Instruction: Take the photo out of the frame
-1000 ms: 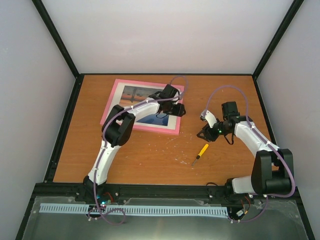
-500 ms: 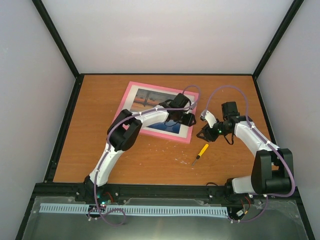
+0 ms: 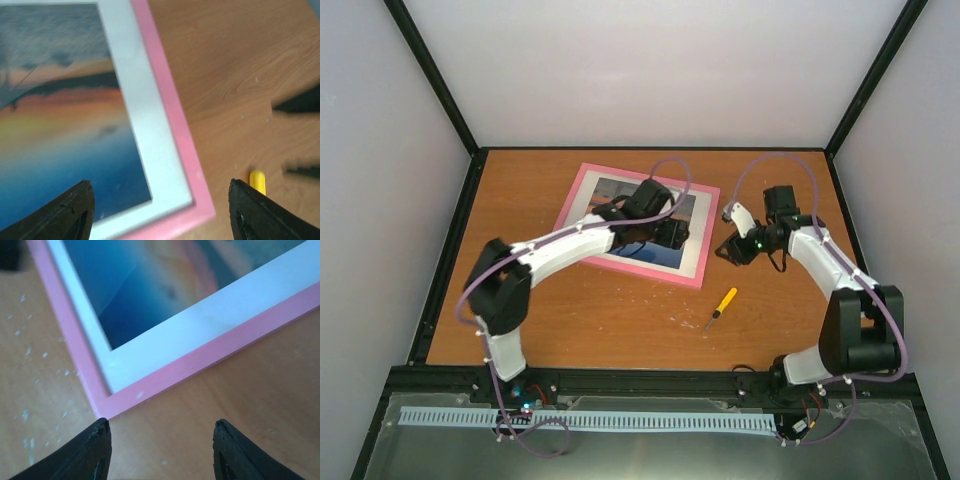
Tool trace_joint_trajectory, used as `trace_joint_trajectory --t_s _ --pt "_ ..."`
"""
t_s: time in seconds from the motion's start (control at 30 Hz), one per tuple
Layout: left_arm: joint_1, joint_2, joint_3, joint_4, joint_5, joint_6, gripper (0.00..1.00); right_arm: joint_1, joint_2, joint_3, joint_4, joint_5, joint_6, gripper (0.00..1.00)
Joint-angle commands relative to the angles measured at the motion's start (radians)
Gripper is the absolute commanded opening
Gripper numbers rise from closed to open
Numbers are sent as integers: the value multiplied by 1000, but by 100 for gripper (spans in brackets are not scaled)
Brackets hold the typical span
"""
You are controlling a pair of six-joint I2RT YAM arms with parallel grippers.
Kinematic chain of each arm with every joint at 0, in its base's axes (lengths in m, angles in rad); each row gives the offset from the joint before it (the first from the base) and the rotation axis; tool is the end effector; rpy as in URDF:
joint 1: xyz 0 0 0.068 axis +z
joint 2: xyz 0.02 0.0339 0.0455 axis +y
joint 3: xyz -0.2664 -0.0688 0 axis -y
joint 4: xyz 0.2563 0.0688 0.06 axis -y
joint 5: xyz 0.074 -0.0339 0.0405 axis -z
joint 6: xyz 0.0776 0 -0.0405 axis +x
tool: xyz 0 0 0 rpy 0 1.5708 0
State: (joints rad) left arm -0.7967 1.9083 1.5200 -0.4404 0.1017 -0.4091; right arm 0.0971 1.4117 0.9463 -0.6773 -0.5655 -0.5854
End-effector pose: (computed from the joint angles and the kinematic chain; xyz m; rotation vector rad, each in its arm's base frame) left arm 0.3232 -0.3418 0.2119 0.5314 2.4500 -0.6580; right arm 0.2863 0.0697 0.1882 -1.0000 2.3369 0.5819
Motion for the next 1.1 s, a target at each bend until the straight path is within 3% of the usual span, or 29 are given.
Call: trace_joint_trajectory --t_s 0.0,0.27,0.6,0.77,1.07 --pt "1 -158 -210 -41 -96 -110 73 7 109 133 27 85 64 57" --pt "7 -344 -512 17 -78 -255 71 7 400 427 22 138 166 64" --pt "60 -314 -622 110 -50 -363 79 10 733 716 -68 162 264 65" --pt "115 -315 -663 183 -13 -388 79 14 750 678 -58 126 277 61" --pt "170 -298 -644 184 -61 -349 79 83 657 434 -29 74 244 43"
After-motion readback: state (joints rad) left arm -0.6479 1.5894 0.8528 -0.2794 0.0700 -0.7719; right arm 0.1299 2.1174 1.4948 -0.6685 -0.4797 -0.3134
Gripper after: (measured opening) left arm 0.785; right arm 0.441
